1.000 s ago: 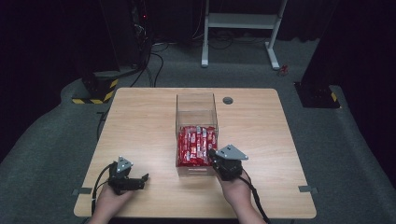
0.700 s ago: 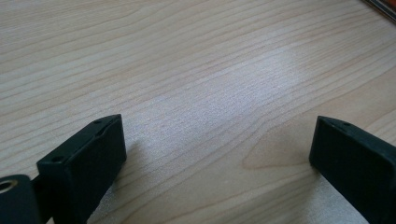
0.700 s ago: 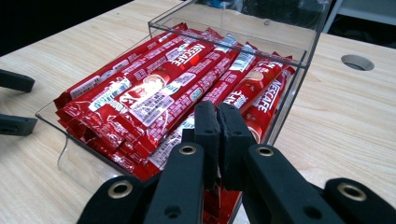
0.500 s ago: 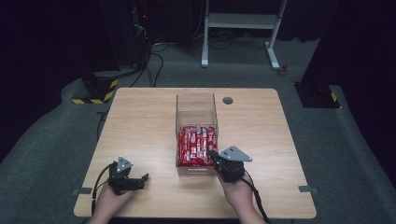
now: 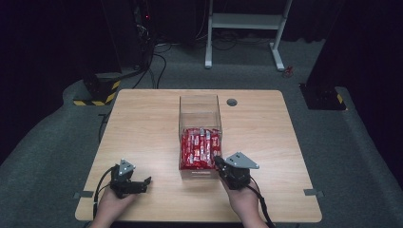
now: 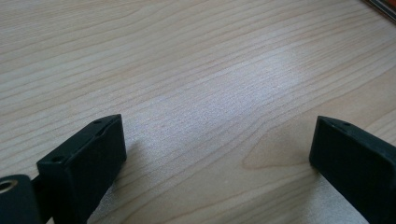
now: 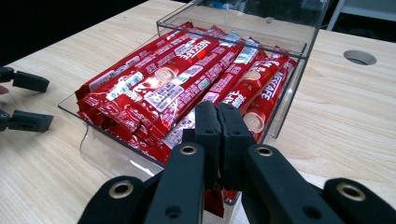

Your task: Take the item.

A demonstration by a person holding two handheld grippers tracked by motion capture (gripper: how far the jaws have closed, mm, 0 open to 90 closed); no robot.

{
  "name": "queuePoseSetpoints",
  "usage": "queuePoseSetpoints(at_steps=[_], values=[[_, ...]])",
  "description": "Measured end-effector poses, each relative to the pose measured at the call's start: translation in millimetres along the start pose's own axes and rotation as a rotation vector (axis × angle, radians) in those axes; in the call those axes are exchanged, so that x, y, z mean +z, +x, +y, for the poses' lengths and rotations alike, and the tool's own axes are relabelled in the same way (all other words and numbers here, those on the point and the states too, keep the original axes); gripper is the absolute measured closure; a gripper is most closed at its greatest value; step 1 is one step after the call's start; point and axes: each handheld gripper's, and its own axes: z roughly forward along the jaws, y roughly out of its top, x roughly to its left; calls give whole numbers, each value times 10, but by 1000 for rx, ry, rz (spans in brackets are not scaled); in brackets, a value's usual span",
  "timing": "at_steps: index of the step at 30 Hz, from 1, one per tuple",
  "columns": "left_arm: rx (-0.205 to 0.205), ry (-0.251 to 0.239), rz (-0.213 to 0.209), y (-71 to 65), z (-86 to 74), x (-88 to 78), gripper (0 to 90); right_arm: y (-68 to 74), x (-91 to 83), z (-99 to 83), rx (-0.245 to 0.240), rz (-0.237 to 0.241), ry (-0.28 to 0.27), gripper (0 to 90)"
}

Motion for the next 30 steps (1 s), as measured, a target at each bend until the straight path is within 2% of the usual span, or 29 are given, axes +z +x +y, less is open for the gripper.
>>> queuePoseSetpoints(at_steps=[30], values=[[0, 0, 0, 0, 0, 0, 40, -9, -143, 4, 11, 3, -41, 887]])
